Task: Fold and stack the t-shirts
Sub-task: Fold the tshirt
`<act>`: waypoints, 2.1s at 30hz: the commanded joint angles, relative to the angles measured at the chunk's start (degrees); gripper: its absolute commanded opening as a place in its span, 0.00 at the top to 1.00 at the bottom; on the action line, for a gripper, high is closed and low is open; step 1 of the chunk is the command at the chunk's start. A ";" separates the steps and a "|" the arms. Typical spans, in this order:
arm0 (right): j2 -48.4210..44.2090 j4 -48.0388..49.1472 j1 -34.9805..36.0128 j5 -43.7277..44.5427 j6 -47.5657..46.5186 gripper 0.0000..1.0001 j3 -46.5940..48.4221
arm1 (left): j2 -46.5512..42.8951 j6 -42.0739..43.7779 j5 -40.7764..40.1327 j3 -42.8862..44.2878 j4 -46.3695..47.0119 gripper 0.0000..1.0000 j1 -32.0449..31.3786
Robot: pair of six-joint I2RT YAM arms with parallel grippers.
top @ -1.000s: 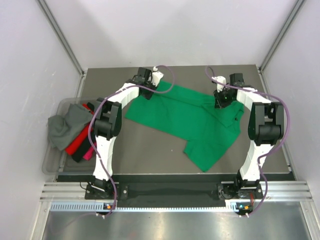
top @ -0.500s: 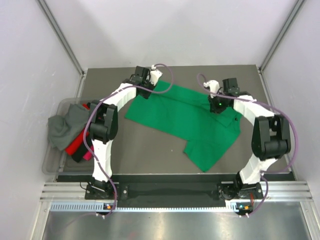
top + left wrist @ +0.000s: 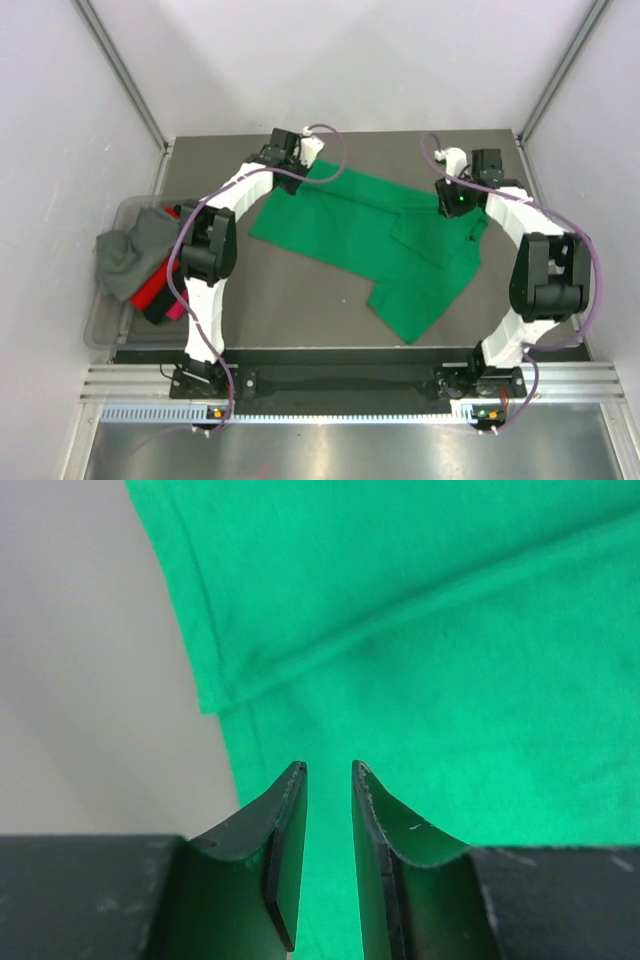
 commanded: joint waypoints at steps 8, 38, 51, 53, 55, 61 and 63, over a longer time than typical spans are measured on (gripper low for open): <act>9.85 4.38 -10.03 2.07 2.55 0.64 5.87 | 11.53 -4.15 1.38 19.76 -6.95 0.67 2.56; 25.14 0.87 -18.48 6.11 5.28 1.00 18.52 | 12.68 -7.32 3.23 16.08 -8.89 0.69 4.24; 22.73 1.30 -18.92 5.85 5.19 0.80 20.74 | 0.39 -7.06 3.49 10.55 -6.17 0.69 4.15; 17.88 3.41 -18.92 6.29 4.31 0.73 15.21 | -4.01 -7.06 3.49 7.57 -3.01 0.68 4.15; 11.19 4.03 -18.92 6.55 3.52 0.65 11.08 | -5.95 -6.97 3.75 6.85 -2.13 0.67 4.06; -2.26 -1.66 -18.92 2.02 -3.22 0.60 3.78 | -7.18 -7.68 4.46 6.24 -5.73 0.69 3.45; -6.38 -5.44 -18.83 -3.44 -7.71 0.61 1.93 | -9.55 -7.94 4.81 1.59 -5.29 0.70 3.45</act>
